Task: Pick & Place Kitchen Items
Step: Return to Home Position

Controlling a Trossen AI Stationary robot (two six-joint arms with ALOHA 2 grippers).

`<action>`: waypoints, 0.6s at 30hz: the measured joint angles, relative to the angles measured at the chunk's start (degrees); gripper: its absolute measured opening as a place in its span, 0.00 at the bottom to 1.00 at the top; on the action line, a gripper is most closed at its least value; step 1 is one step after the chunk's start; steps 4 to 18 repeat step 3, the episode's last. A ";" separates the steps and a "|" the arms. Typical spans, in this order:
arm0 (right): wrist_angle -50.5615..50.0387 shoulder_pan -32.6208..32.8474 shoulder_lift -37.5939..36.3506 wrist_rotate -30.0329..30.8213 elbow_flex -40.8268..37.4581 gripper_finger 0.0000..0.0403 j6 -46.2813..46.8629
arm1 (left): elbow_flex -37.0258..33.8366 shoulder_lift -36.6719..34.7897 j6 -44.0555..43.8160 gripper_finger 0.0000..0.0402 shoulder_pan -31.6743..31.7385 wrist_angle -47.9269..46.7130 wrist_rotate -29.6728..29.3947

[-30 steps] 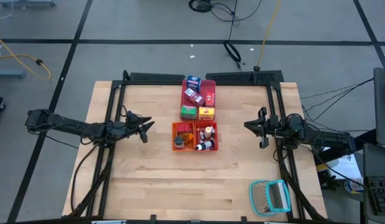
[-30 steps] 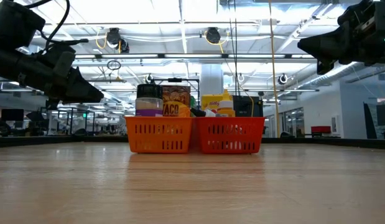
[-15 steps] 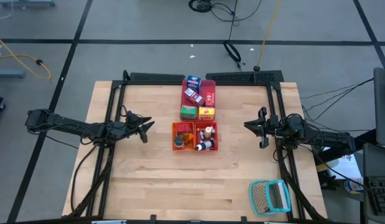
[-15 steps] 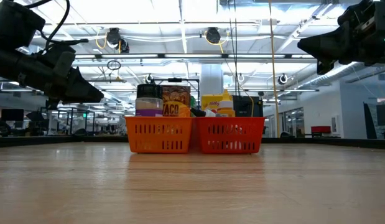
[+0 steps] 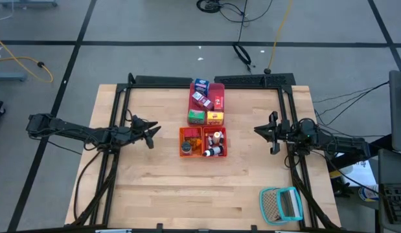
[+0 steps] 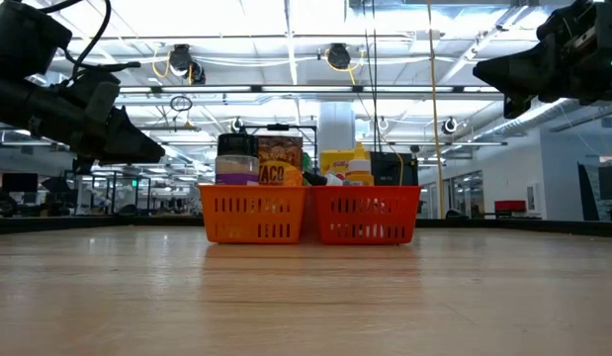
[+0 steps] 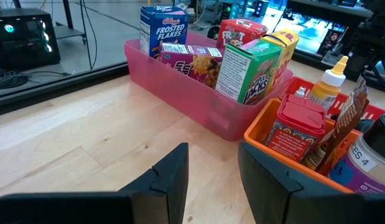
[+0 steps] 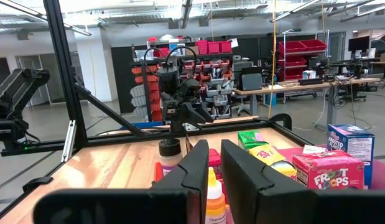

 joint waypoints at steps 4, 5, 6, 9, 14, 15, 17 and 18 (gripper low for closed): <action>0.00 0.00 0.01 0.00 0.00 0.09 -0.02 | 0.00 0.00 -0.01 0.35 0.00 0.00 -0.01; 0.00 0.00 0.01 0.00 0.00 0.09 -0.02 | 0.00 0.00 -0.01 0.35 0.00 0.00 -0.01; 0.00 0.00 0.01 0.00 0.00 0.09 -0.02 | 0.00 0.00 -0.01 0.35 0.00 0.00 -0.01; 0.00 0.00 0.01 0.00 0.00 0.09 -0.02 | 0.00 0.00 -0.01 0.35 0.00 0.00 -0.01; 0.00 0.00 0.01 0.00 0.00 0.09 -0.02 | 0.00 0.00 -0.01 0.35 0.00 0.00 -0.01; 0.00 0.00 0.01 0.00 0.00 0.09 -0.02 | 0.00 0.00 -0.01 0.35 0.00 0.00 -0.01; 0.00 0.00 0.01 0.00 0.00 0.09 -0.02 | 0.00 0.00 -0.01 0.35 0.00 0.00 -0.01; 0.00 0.00 0.01 0.00 0.00 0.09 -0.02 | 0.00 0.00 -0.01 0.35 0.00 0.00 -0.01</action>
